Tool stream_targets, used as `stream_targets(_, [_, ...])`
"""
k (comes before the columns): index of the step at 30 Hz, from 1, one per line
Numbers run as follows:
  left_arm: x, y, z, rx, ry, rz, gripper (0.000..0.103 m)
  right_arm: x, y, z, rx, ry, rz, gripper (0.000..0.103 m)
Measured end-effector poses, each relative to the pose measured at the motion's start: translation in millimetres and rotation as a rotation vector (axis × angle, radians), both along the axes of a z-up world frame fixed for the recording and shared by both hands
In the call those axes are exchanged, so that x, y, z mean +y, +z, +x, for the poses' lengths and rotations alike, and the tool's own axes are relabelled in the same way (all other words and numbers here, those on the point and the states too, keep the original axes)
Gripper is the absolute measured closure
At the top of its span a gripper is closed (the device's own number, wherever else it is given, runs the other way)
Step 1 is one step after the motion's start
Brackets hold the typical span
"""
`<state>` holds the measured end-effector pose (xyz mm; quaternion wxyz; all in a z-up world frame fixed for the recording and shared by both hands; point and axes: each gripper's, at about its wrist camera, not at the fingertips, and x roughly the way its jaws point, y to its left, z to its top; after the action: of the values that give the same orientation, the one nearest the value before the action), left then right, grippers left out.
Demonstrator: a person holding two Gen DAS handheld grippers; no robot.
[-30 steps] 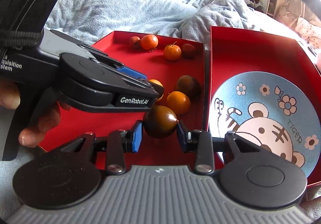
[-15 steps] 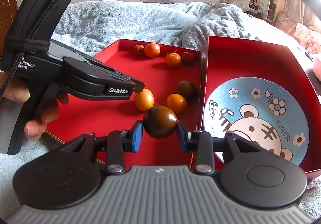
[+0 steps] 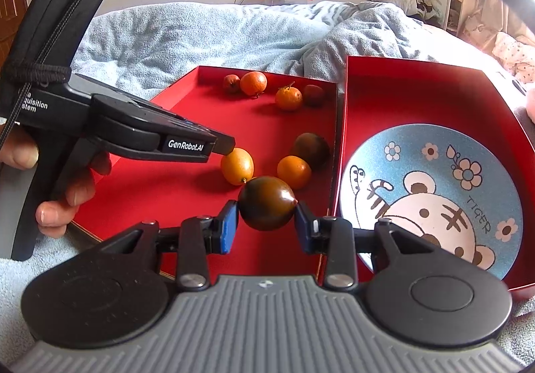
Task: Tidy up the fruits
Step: 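Carry both held fruits over the blue tiger plate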
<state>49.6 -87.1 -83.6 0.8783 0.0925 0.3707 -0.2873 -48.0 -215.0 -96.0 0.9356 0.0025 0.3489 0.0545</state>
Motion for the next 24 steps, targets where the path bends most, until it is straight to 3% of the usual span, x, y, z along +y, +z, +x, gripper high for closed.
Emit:
stream_targets(7, [-0.3, 8.0, -7.3, -0.023, -0.035, -0.027, 0.089, -3.6, -1.0, -0.6, 0.001, -0.005, 0.007, 0.061])
stream_targets(11, [-6.7, 4.8, -10.2, -0.041, -0.043, 0.022, 0.054, -5.1, -1.2, -0.1, 0.004, -0.013, 0.013, 0.061])
stream_targets(12, [-8.0, 4.7, -10.5, -0.049, -0.045, 0.028, 0.051, -5.3, -1.0, -0.4, 0.004, -0.014, 0.014, 0.061])
stream_targets(18, [-13.0, -4.5, -0.2, -0.023, -0.044, 0.046, 0.051, -5.4, 0.1, -1.0, 0.002, -0.014, 0.013, 0.061])
stream_targets(24, [-29.6, -11.5, 4.2, -0.044, -0.110, 0.076, 0.051, -5.7, -0.5, -1.6, 0.007, -0.018, -0.005, 0.061])
